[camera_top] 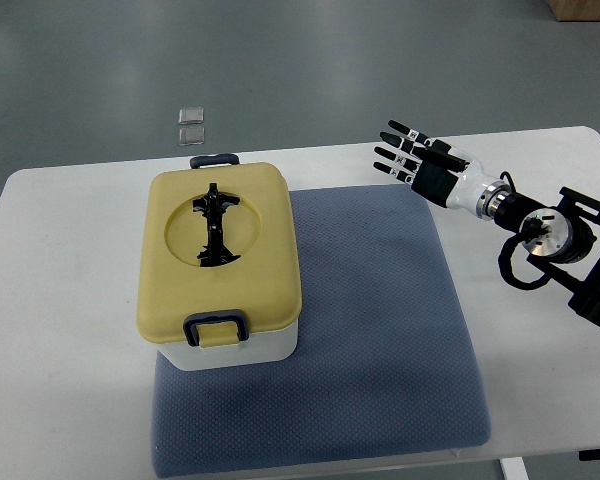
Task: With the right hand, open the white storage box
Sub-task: 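Raise the right hand and swing it over the yellow box lid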
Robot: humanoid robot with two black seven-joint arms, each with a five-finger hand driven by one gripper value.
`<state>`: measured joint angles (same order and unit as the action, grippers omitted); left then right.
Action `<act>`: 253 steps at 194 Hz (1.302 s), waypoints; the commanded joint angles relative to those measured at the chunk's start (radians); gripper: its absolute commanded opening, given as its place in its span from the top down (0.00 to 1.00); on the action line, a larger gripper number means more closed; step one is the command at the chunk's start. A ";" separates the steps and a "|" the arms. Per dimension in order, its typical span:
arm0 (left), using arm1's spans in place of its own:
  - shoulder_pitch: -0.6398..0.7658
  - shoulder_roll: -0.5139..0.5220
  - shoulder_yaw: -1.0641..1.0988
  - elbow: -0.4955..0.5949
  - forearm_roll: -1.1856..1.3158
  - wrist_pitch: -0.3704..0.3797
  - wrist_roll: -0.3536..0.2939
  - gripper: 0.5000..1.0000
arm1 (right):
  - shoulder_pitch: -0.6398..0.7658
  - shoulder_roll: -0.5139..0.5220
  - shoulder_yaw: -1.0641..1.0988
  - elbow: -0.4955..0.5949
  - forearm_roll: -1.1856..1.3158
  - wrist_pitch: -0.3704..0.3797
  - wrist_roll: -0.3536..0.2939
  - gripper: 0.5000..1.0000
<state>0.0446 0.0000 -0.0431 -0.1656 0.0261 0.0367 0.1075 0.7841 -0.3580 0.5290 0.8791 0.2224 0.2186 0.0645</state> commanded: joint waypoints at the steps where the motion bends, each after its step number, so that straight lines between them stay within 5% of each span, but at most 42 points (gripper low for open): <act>1: 0.005 0.000 0.000 0.006 0.000 0.002 0.000 0.00 | -0.002 0.005 -0.001 0.000 0.000 -0.001 0.000 0.14; 127: -0.006 0.000 -0.001 0.009 0.000 0.000 0.000 0.00 | 0.023 -0.035 0.000 -0.002 -0.066 -0.002 0.003 0.14; 253: -0.006 0.000 0.002 0.009 0.000 0.000 0.000 0.00 | 0.135 -0.121 -0.003 0.014 -0.584 -0.001 0.136 0.14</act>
<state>0.0384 0.0000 -0.0418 -0.1565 0.0261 0.0374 0.1071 0.8980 -0.4462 0.5241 0.8866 -0.2477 0.2128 0.1674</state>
